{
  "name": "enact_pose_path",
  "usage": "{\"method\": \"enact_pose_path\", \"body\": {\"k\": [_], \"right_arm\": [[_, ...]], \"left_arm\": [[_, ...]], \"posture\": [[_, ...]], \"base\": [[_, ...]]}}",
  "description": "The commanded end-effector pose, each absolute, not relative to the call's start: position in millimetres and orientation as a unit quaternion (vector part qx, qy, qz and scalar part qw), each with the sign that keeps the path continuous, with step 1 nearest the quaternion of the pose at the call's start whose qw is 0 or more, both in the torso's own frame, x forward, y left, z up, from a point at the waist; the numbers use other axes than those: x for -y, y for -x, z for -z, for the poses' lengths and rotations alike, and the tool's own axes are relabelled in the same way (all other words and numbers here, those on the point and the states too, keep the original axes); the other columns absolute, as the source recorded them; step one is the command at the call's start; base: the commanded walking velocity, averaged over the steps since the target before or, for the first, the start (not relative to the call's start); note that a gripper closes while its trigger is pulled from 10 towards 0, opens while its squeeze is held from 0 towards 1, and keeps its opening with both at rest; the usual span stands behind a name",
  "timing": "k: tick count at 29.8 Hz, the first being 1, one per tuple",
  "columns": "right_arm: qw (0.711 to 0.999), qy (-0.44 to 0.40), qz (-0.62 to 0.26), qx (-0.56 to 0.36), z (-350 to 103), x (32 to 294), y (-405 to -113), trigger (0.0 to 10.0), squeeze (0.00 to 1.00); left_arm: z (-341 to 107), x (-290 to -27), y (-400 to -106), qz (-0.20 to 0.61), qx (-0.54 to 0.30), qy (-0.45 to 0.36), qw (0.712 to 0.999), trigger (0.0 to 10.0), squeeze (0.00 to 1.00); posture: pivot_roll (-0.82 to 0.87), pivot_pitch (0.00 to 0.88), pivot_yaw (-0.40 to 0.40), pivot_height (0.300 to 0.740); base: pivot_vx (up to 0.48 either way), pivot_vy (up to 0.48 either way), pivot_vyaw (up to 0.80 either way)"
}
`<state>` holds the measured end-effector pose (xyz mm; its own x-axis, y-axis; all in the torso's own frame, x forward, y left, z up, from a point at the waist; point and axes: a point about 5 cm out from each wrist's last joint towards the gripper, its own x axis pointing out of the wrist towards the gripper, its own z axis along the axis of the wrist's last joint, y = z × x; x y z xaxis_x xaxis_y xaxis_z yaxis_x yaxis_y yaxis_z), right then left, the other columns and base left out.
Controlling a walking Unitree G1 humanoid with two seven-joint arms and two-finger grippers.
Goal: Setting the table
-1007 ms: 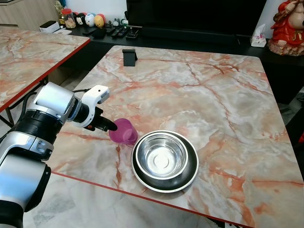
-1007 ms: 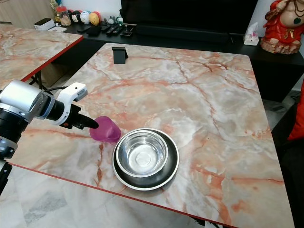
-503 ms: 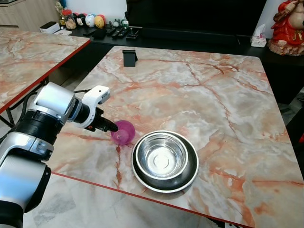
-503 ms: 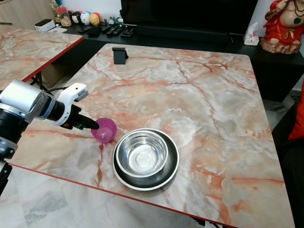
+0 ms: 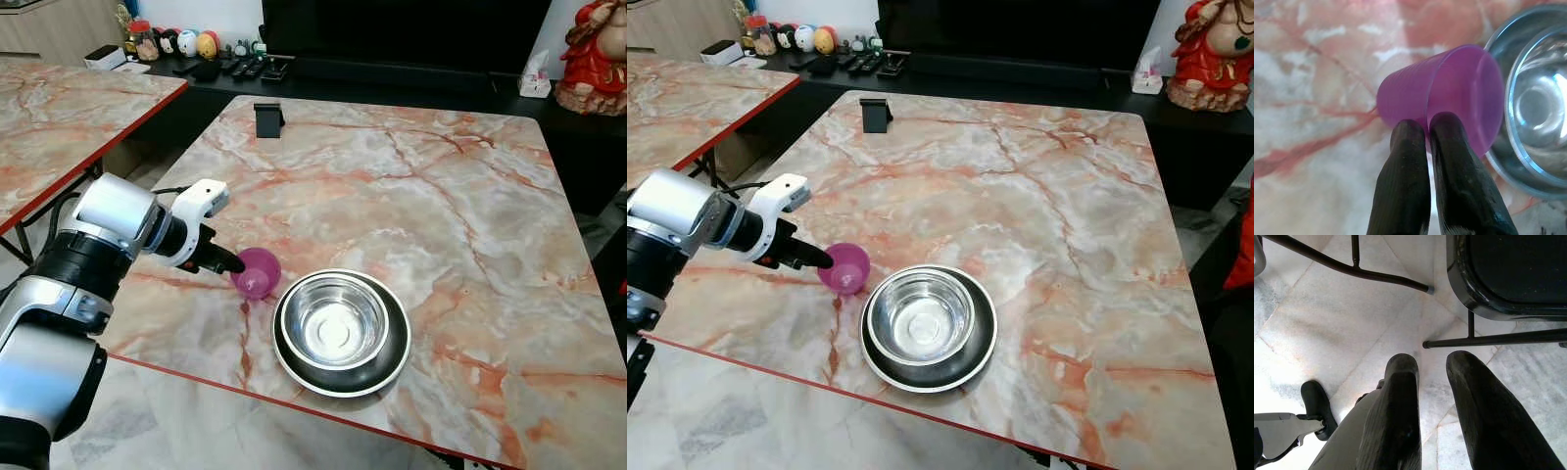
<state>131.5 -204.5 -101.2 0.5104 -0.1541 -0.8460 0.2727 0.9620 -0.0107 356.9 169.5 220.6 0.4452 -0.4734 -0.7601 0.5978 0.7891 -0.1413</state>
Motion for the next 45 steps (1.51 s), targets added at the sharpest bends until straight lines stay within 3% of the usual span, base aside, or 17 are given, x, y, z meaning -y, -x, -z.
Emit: {"method": "enact_pose_path", "body": {"k": [1,26,27,28,38,40,41,45], "right_arm": [[0.864,-0.064,0.126,-0.483,102.2,204.0,-128.8,10.0,0.0],[0.864,-0.062,0.123,-0.485,102.3,204.4,-128.4,10.0,0.0],[0.864,-0.063,0.123,-0.485,102.3,204.4,-128.5,10.0,0.0],[0.864,-0.063,0.123,-0.485,102.3,204.3,-128.5,10.0,0.0],[0.864,-0.063,0.123,-0.484,102.2,204.3,-128.6,10.0,0.0],[0.864,-0.063,0.122,-0.484,102.2,204.3,-128.7,10.0,0.0],[0.864,-0.062,0.122,-0.484,102.2,204.5,-128.7,10.0,0.0],[0.864,-0.061,0.122,-0.485,102.2,204.6,-128.7,10.0,0.0]], "left_arm": [[-220.7,-170.9,-355.7,0.316,-0.419,-0.068,0.848,10.0,0.0],[-222.3,-169.7,-357.5,0.3,-0.402,-0.068,0.862,10.0,0.0],[-222.3,-169.5,-357.4,0.3,-0.403,-0.068,0.862,10.0,0.88],[-222.2,-169.5,-357.3,0.3,-0.403,-0.067,0.862,10.0,1.0],[-223.6,-169.5,-358.6,0.294,-0.397,-0.068,0.867,10.0,0.98],[-223.9,-169.5,-358.8,0.293,-0.395,-0.069,0.868,10.0,0.93],[-224.2,-169.2,-359.1,0.293,-0.392,-0.072,0.869,10.0,0.0],[-226.1,-169.8,-360.5,0.286,-0.381,-0.089,0.874,10.0,0.0]], "posture": [[0.07,0.0,0.042,0.74],[0.07,0.0,0.035,0.74],[0.07,0.0,0.035,0.74],[0.07,0.0,0.035,0.74],[0.07,0.0,0.034,0.74],[0.07,0.0,0.034,0.74],[0.07,0.0,0.033,0.74],[0.07,0.0,0.031,0.74]], "base": [[0.0,0.0,0.0],[0.0,0.0,0.0],[0.0,0.0,0.0],[0.0,0.0,0.0],[0.0,0.0,0.0],[0.0,0.0,0.0],[0.0,0.0,0.0],[0.0,0.0,0.0]]}}
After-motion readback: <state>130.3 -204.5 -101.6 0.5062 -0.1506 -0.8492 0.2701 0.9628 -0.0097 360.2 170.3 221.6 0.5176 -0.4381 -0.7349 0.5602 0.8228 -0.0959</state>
